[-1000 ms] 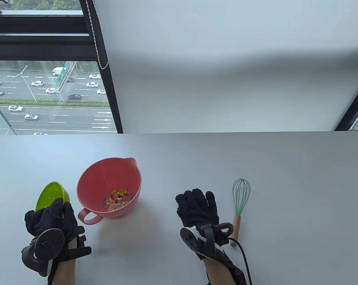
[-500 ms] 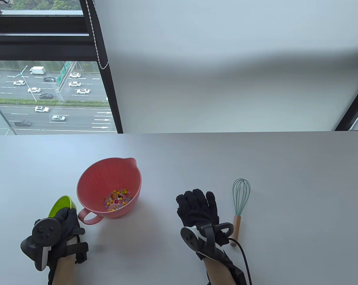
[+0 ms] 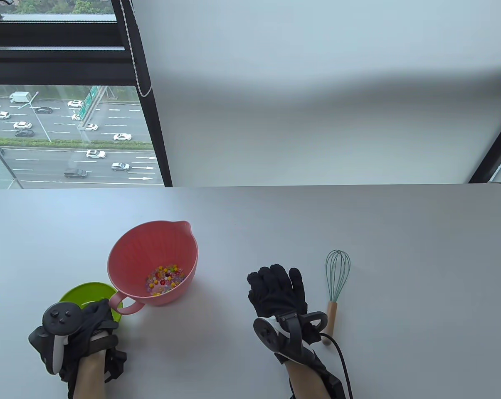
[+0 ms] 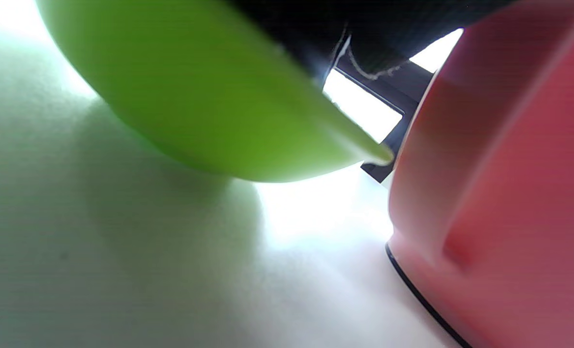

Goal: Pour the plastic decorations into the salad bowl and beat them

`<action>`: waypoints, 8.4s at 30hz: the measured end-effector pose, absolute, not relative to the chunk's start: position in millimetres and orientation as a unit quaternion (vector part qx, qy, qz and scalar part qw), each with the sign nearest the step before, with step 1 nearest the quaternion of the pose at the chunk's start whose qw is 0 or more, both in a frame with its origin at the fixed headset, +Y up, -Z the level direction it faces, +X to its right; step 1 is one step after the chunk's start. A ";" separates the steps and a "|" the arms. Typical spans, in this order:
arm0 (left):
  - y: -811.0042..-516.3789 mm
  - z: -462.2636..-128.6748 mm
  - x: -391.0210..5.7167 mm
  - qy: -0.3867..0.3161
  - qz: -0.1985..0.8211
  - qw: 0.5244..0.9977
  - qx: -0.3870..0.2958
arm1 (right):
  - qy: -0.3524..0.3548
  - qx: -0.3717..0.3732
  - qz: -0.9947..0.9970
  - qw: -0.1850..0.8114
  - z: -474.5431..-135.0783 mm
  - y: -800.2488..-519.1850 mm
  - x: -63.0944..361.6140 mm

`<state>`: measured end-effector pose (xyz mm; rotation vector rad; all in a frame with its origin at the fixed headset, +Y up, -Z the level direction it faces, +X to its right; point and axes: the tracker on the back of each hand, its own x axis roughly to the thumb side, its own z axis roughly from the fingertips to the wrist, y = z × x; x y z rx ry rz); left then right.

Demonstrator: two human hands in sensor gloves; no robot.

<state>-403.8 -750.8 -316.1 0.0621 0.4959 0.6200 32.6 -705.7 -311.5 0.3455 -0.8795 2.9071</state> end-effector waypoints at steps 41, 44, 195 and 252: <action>-737.6 -328.6 -364.4 0.126 0.456 0.865 0.166 | -0.272 0.121 0.954 0.025 -311.1 -710.2 27.4; -738.8 -329.3 -365.1 0.132 0.473 0.854 0.172 | -0.270 0.118 0.955 0.025 -311.2 -710.3 28.3; -751.6 -328.2 -268.0 -0.147 0.534 0.832 0.042 | -0.389 0.169 0.892 0.157 -261.5 -669.3 34.7; -752.1 -328.4 -267.7 -0.147 0.537 0.829 0.038 | -0.396 0.164 0.889 0.160 -260.2 -663.2 38.2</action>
